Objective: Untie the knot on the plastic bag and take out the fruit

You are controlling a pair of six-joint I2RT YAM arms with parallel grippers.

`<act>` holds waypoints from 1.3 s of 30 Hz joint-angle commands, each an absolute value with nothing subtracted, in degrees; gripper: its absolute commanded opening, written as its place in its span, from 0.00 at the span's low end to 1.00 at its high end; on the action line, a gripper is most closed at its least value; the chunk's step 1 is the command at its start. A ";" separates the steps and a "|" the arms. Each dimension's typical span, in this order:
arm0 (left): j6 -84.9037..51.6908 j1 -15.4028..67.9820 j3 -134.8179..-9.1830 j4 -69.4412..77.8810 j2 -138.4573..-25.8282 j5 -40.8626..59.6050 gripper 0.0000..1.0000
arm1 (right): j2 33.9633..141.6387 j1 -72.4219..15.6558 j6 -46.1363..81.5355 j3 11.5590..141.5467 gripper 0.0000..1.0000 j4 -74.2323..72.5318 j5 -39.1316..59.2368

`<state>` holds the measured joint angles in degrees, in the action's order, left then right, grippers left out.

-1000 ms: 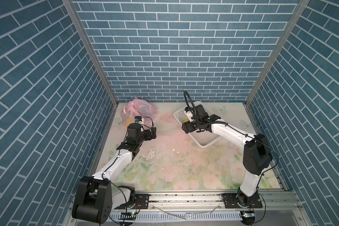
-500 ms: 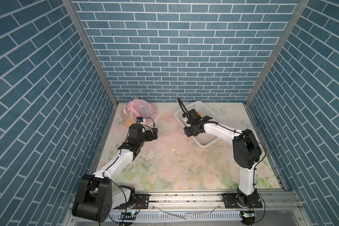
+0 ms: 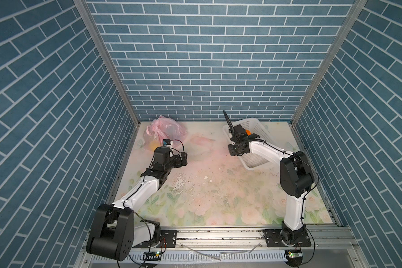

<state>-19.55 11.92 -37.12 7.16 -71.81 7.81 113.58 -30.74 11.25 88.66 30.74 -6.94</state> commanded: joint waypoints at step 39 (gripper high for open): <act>-15.39 10.72 -63.96 -16.06 -78.84 -0.50 1.00 | 113.24 -15.19 1.12 97.99 0.71 40.09 -2.55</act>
